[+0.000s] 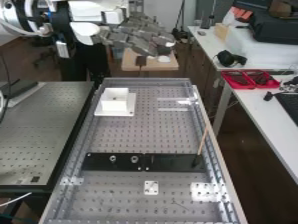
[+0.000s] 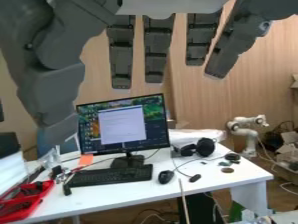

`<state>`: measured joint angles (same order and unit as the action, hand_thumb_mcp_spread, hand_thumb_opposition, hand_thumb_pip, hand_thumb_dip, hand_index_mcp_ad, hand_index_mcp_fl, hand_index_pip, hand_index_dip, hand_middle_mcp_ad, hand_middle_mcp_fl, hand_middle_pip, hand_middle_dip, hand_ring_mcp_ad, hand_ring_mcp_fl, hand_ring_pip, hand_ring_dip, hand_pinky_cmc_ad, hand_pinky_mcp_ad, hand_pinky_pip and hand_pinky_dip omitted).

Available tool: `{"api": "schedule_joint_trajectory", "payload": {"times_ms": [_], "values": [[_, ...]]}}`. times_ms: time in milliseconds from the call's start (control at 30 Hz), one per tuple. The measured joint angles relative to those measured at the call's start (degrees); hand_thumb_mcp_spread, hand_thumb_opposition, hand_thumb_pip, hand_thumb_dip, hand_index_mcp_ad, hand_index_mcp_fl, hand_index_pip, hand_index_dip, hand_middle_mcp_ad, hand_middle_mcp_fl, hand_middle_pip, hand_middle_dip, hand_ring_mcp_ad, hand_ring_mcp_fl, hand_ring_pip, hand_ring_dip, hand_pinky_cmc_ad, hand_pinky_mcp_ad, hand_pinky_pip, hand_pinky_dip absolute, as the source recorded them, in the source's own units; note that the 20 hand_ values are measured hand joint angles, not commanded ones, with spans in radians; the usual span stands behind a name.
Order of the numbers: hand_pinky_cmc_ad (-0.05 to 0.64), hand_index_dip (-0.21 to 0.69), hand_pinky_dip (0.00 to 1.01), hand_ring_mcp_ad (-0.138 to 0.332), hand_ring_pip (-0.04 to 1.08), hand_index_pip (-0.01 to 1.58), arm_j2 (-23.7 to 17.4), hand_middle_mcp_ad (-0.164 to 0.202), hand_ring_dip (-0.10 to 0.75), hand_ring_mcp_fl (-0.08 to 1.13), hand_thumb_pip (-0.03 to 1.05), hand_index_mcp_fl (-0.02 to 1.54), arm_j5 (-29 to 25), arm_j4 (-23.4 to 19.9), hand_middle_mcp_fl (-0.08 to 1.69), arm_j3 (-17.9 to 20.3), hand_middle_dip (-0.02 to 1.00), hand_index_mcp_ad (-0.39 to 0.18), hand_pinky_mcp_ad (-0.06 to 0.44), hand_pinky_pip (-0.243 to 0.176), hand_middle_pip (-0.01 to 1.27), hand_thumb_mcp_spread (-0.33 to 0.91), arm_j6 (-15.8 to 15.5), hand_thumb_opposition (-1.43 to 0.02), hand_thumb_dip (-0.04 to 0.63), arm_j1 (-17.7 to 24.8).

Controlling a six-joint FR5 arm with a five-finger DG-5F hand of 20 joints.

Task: Grab the smaller nut and place it in the white container

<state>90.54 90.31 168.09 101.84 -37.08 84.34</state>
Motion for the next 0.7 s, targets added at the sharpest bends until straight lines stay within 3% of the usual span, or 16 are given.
{"api": "schedule_joint_trajectory", "payload": {"times_ms": [267, 700], "values": [[0.316, 0.047, 0.43, 0.176, 0.10, 0.66, 1.07, 0.021, 0.056, 0.03, 0.54, 0.10, 0.38, 0.73, 0.23, -1.02, 0.21, -0.120, 0.166, -0.026, 0.11, 0.33, 0.07, -0.74, 0.188, -0.15], [0.316, 0.051, 0.43, 0.175, 0.10, 0.34, 1.67, 0.023, 0.056, 0.03, 0.54, 0.16, 0.97, 0.43, 0.24, -1.19, 0.21, -0.119, 0.166, -0.030, 0.11, 0.33, 0.59, -0.74, 0.188, -0.15]]}}
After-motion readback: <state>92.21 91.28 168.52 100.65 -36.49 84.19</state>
